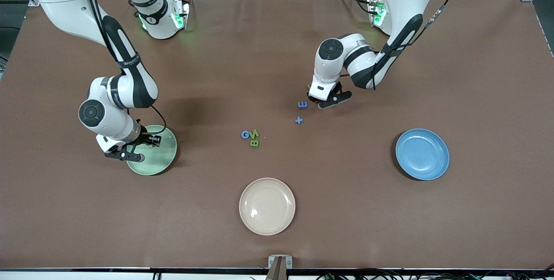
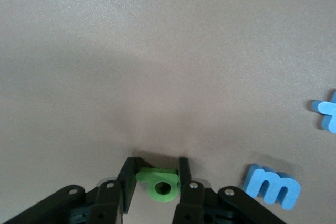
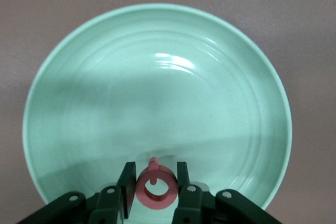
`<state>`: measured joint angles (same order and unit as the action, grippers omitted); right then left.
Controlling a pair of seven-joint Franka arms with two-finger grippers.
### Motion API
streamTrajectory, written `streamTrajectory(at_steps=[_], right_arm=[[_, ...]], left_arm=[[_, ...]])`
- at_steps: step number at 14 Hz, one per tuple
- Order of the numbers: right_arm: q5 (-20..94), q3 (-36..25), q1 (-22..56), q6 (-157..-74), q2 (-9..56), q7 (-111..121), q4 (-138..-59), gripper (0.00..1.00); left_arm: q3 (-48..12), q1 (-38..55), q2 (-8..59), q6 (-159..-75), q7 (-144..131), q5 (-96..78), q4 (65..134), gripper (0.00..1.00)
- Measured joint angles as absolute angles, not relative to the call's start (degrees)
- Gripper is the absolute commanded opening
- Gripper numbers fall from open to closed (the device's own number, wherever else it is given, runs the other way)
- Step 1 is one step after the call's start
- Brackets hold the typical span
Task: Sort upper and lower case letters into plates
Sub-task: 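Drop the pink letter on the green plate while the left gripper grasps, then carry the green letter to the blue plate while the right gripper grasps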
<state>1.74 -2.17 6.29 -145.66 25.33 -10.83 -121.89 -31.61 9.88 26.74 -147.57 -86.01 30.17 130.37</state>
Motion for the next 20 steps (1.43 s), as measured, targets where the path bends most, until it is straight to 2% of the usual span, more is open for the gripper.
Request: streamTrajectory(at_steps=[1, 2, 3, 4, 7, 10, 12, 15, 18, 20], right_arm=[[1.74, -2.01, 6.29, -147.03, 25.34, -10.83, -122.89, 0.2], [1.74, -1.84, 6.29, -147.67, 25.34, -10.83, -123.46, 0.55], [1.74, -1.72, 6.3, -147.82, 25.33, -10.83, -123.68, 0.97], [1.74, -1.67, 6.29, -147.84, 25.33, -10.83, -123.67, 1.0], [1.74, -1.52, 6.3, -147.35, 25.13, -10.84, -122.79, 1.0], [4.33, -1.03, 7.5, -138.22, 24.19, -13.71, -116.37, 1.0], [8.33, -0.82, 10.87, -132.94, 23.73, -19.56, -110.46, 1.0], [9.3, -0.46, 18.43, -131.6, 24.98, -35.19, -106.79, 1.0], [9.24, -0.48, 26.55, -132.31, 30.4, -51.83, -102.46, 1.0], [9.12, -0.62, 28.93, -132.41, 33.75, -57.91, -99.8, 1.0]], left_arm=[[-31.62, 9.88, 26.74, -147.57, -86.36, 30.17, 130.37, 0.12], [-31.62, 9.89, 26.74, -147.57, -86.64, 30.17, 130.37, 0.1], [-31.62, 9.88, 26.73, -147.57, -86.71, 30.17, 130.37, 0.08], [-31.63, 9.89, 26.72, -147.58, -86.77, 30.17, 130.36, 0.07], [-31.8, 9.82, 26.35, -147.22, -86.88, 30.17, 130.07, 0.03], [-33.05, 9.38, 23.82, -143.43, -86.88, 30.17, 129.41, 0.01], [-33.33, 9.27, 21.36, -140.21, -86.68, 30.17, 128.9, 0.01], [-33.76, 8.06, 18.52, -133.07, -80.48, 28.37, 126.82, 0.01], [-34.46, 3.44, 14.75, -124.47, -63.75, 19.71, 122.6, 0.01], [-34.55, -1.56, 11.49, -117.88, -49.72, 15.03, 119.27, 0.02]])
